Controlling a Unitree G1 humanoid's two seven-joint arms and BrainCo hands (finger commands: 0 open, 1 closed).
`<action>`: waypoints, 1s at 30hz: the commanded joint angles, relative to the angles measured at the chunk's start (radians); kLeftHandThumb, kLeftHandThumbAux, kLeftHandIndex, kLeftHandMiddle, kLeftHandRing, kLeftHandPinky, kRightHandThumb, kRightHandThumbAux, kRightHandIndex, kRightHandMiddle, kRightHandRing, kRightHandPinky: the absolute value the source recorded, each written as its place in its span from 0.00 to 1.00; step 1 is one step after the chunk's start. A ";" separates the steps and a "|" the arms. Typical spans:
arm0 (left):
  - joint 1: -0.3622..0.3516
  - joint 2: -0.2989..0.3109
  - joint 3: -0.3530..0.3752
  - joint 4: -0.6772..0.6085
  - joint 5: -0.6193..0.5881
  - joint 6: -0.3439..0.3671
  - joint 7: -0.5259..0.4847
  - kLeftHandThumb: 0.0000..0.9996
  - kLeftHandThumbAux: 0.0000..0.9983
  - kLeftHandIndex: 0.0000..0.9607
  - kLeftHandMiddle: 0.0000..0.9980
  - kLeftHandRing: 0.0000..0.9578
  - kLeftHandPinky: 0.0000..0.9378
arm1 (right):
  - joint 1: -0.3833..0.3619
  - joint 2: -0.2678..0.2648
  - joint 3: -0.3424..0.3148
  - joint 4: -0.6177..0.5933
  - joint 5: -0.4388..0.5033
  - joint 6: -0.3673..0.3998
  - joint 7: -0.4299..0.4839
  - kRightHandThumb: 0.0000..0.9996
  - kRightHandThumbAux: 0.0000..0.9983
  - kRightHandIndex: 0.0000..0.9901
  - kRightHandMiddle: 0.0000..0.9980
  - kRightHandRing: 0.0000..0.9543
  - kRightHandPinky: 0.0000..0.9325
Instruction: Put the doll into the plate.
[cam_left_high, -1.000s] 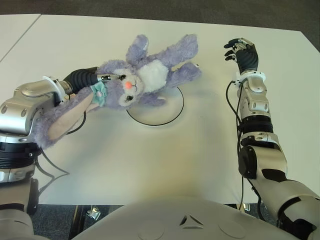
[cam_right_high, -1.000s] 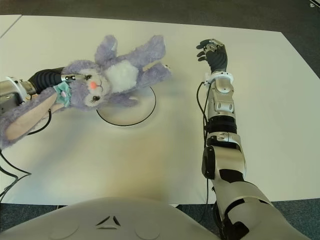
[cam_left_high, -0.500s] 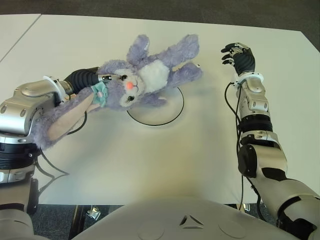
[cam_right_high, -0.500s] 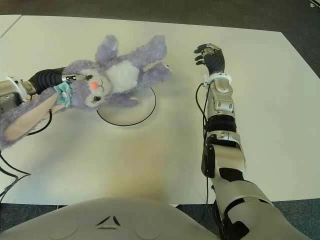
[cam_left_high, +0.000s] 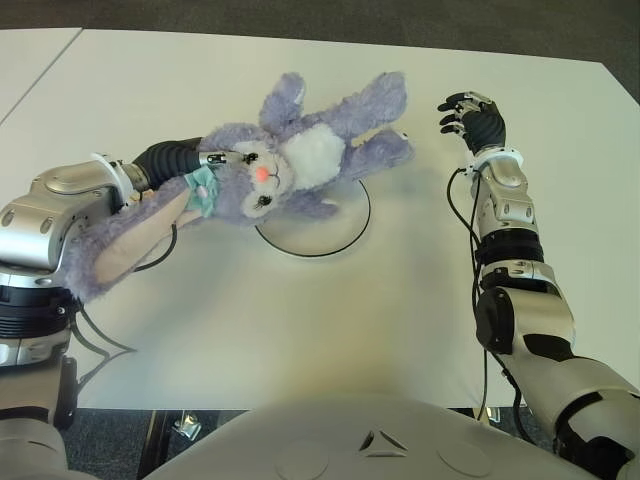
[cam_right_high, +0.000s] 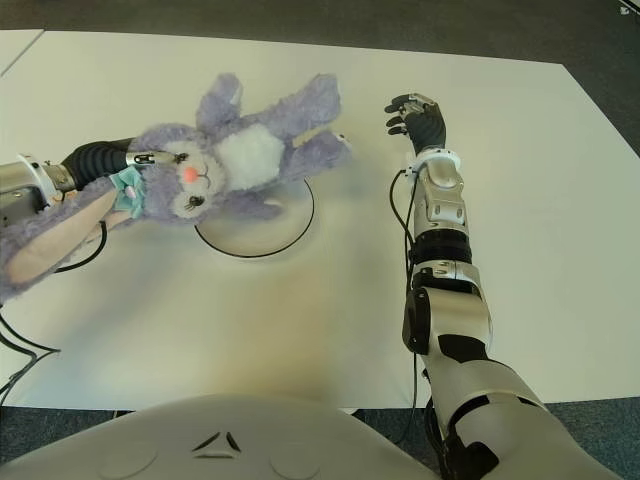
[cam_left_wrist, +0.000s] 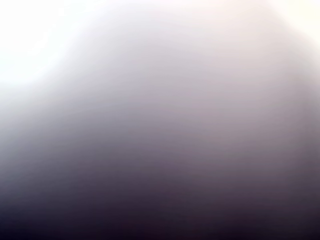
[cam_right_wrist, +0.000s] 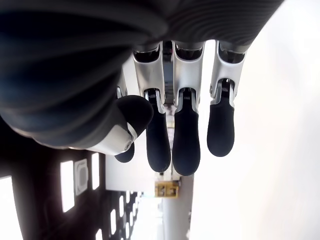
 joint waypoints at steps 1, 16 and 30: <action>-0.006 -0.009 -0.026 0.010 -0.001 -0.013 -0.029 0.95 0.65 0.40 0.51 0.55 0.93 | -0.009 -0.003 -0.005 0.023 0.011 0.014 0.011 0.84 0.68 0.44 0.47 0.58 0.56; 0.001 -0.028 -0.068 0.027 0.023 -0.094 -0.046 0.95 0.65 0.40 0.51 0.56 0.93 | -0.010 -0.004 -0.003 0.047 0.008 0.008 0.034 0.84 0.68 0.45 0.46 0.56 0.55; 0.011 -0.034 -0.116 0.034 0.095 -0.214 -0.054 0.95 0.65 0.40 0.51 0.60 0.89 | -0.004 -0.008 -0.004 0.044 0.010 0.015 0.051 0.84 0.68 0.45 0.46 0.56 0.55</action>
